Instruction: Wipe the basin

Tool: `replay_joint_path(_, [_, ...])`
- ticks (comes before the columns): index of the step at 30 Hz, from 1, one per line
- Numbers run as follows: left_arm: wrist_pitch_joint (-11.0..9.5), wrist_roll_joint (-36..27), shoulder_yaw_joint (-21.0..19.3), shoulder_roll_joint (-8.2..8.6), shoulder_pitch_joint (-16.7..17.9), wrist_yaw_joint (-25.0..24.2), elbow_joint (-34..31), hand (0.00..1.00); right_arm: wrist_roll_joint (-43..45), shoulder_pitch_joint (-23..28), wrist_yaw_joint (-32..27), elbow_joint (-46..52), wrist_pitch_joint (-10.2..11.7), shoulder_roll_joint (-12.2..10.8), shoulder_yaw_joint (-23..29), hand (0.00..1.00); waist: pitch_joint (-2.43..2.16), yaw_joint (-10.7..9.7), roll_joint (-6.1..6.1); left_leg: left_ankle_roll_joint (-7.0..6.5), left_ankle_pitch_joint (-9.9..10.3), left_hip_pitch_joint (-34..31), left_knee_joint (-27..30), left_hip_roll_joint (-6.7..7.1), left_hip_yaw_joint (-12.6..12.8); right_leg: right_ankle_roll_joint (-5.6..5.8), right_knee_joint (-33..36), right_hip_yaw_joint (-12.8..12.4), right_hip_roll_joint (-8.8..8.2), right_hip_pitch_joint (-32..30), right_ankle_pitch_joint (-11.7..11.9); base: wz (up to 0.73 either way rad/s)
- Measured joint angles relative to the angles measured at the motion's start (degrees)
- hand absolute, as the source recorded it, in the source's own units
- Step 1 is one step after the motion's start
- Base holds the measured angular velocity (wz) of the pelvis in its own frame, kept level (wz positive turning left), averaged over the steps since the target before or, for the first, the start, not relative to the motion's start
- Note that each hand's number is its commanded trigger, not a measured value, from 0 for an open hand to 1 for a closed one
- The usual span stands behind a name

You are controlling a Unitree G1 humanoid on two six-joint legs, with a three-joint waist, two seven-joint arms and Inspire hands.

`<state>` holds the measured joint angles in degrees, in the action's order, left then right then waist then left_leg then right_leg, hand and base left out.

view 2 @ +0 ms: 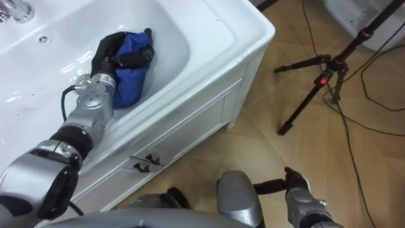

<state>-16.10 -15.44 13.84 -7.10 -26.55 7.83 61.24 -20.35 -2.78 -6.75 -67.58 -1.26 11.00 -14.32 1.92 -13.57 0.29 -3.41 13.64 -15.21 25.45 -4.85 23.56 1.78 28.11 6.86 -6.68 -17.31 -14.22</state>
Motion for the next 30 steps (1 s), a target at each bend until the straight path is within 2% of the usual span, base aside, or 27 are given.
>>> replay_joint_path(3, [-0.05, 0.21, 0.74, 0.19, 0.57, -1.25, 0.0, 1.0, -0.15, 0.13, 0.14, 1.18, 0.03, 0.02, -0.03, 0.0, -0.3, 0.43, 0.02, 0.09, -0.04, 0.97, -0.63, 0.2, -0.33, 0.16, -1.38, 0.66, -0.02, 1.45, 0.09, 0.06])
replay_joint_path(4, [-0.06, 0.21, 1.21, 0.48, 0.85, -1.33, 0.0, 1.0, -0.23, 0.26, 0.21, 1.23, 0.13, 0.02, -0.02, 0.0, -0.77, 0.86, 0.12, 0.17, -0.1, 1.12, -1.04, 0.31, -0.36, 0.26, -1.91, 0.67, 0.01, 1.69, 0.24, 0.0])
replay_joint_path(7, [-0.12, 0.28, 2.43, 1.05, 1.65, -1.42, -0.01, 1.0, -1.56, 0.66, 0.19, 1.21, 0.39, 0.05, -0.06, 0.0, -0.94, 1.81, 0.17, 0.21, -0.11, 2.63, -2.06, 0.58, -0.24, 0.52, -3.26, 0.62, 0.09, 3.31, 0.47, 0.0])
replay_joint_path(13, [-0.15, 5.18, 2.22, 1.38, 2.42, -0.51, 0.03, 1.0, -1.79, 1.11, -0.04, 1.19, 0.61, -0.41, -0.08, 0.0, -0.88, 2.04, -0.23, 0.48, 0.05, 4.32, -2.87, 0.55, -0.22, 0.66, -4.56, 0.67, 0.4, 5.34, 0.55, 0.0])
replay_joint_path(20, [-0.09, 6.53, 1.81, 0.49, 1.53, 0.65, -0.02, 1.0, -1.93, 2.2, 0.72, 0.75, 0.74, -0.51, -0.03, 0.0, -0.76, 2.16, -1.46, 0.71, 0.1, 4.24, -2.5, 0.21, -0.1, 0.54, -4.46, 0.46, 0.72, 5.28, 0.67, -0.01])
replay_joint_path(24, [0.83, 7.31, -0.24, 0.02, 0.43, 0.43, 0.48, 1.0, -1.89, 2.48, 0.99, 0.7, 0.74, -0.5, 0.14, 0.0, -0.67, 1.86, -1.34, 0.72, 0.1, 3.4, -2.07, -0.51, -0.28, 0.27, -5.16, 0.66, 1.19, 5.03, 1.34, 0.0])
replay_joint_path(27, [1.72, 8.81, -2.48, -0.75, -0.13, 0.35, 0.39, 1.0, -1.86, 2.84, 2.19, 0.71, 0.81, -0.43, 1.11, 0.0, -0.74, 1.34, -0.74, 0.78, 0.13, 2.7, -1.81, -0.85, -0.31, -0.01, -5.04, 0.73, 1.51, 4.45, 1.55, 0.0])
replay_joint_path(28, [1.94, 8.87, -2.56, -1.2, -0.39, 0.35, 0.39, 1.0, -1.85, 3.03, 2.57, 0.67, 0.89, -0.29, 1.52, 0.0, -0.44, 1.22, -0.88, 0.84, 0.08, 2.52, -1.79, -0.92, -0.34, -0.09, -4.93, 0.85, 1.52, 4.23, 1.59, 0.0])
replay_joint_path(30, [2.06, 10.42, -3.06, -1.86, -0.47, 0.36, 0.4, 1.0, -1.83, 3.56, 2.95, 0.59, 0.96, -0.05, 2.11, 0.0, -0.32, 1.22, -0.6, 0.91, 0.1, 2.27, -1.59, -1.32, -0.28, -0.27, -5.17, 1.08, 1.72, 4.18, 1.7, 0.0])
